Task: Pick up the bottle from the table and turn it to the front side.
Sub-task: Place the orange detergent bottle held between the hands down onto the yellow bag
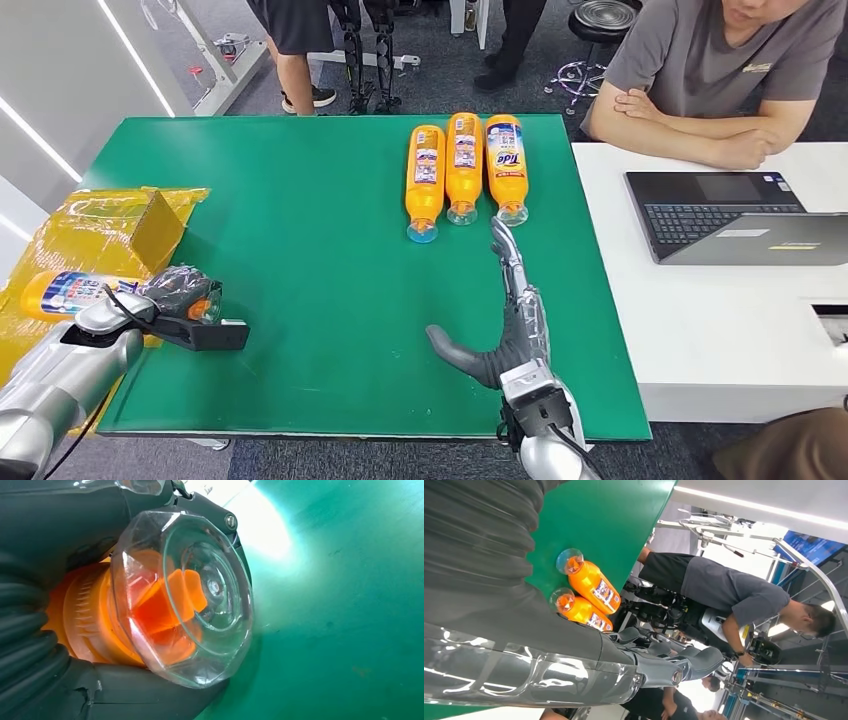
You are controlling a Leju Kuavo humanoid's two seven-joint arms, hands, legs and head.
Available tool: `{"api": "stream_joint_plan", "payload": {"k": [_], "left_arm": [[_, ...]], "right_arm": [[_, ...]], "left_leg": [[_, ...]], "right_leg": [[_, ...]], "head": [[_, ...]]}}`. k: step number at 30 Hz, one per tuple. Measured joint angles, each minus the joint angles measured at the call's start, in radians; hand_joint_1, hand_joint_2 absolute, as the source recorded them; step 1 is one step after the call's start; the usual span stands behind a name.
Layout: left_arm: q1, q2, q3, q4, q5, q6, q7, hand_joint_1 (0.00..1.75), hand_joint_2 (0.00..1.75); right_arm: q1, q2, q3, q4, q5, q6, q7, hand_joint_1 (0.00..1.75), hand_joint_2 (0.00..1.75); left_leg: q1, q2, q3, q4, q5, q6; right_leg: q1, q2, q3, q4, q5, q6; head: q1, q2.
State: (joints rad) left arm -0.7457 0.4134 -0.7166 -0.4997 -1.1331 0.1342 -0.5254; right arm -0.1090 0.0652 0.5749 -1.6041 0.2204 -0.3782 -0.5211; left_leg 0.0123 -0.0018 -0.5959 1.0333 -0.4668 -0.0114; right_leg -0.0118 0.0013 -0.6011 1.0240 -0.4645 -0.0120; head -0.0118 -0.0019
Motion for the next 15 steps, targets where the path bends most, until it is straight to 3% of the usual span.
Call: {"api": "stream_joint_plan", "payload": {"k": [4, 7, 11, 15], "left_arm": [[0.002, -0.002, -0.002, 0.002, 0.011, 0.014, -0.009, 1.5, 1.75], [0.003, -0.006, -0.004, 0.002, 0.015, 0.025, -0.016, 1.44, 1.75], [0.004, -0.011, -0.006, 0.002, 0.017, 0.029, -0.019, 0.0, 1.75], [0.007, -0.014, -0.007, 0.002, 0.034, 0.05, -0.015, 0.0, 1.75]], "right_arm": [[0.0, 0.0, 0.0, 0.0, 0.0, -0.002, 0.0, 0.0, 1.75], [0.0, 0.0, 0.0, 0.0, 0.001, -0.002, 0.0, 0.0, 1.75], [-0.001, 0.0, 0.0, 0.0, 0.003, -0.002, 0.001, 0.0, 1.75], [-0.001, 0.0, 0.0, 0.0, 0.004, -0.006, 0.003, 0.0, 1.75]], "left_leg": [[0.0, 0.0, 0.0, 0.0, 0.0, 0.0], [0.0, -0.001, 0.0, 0.0, 0.0, 0.0], [0.0, -0.001, 0.0, 0.0, 0.0, 0.0], [0.0, -0.001, 0.001, 0.0, 0.0, 0.0]], "right_leg": [[0.0, 0.0, 0.0, 0.0, 0.0, 0.0], [0.0, -0.001, 0.0, 0.0, 0.0, 0.0], [0.0, -0.001, 0.001, 0.0, 0.0, 0.0], [0.0, -0.001, 0.001, 0.0, 0.0, 0.0]], "head": [[0.0, 0.0], [0.0, 0.0], [0.0, 0.0], [0.0, 0.0]]}}
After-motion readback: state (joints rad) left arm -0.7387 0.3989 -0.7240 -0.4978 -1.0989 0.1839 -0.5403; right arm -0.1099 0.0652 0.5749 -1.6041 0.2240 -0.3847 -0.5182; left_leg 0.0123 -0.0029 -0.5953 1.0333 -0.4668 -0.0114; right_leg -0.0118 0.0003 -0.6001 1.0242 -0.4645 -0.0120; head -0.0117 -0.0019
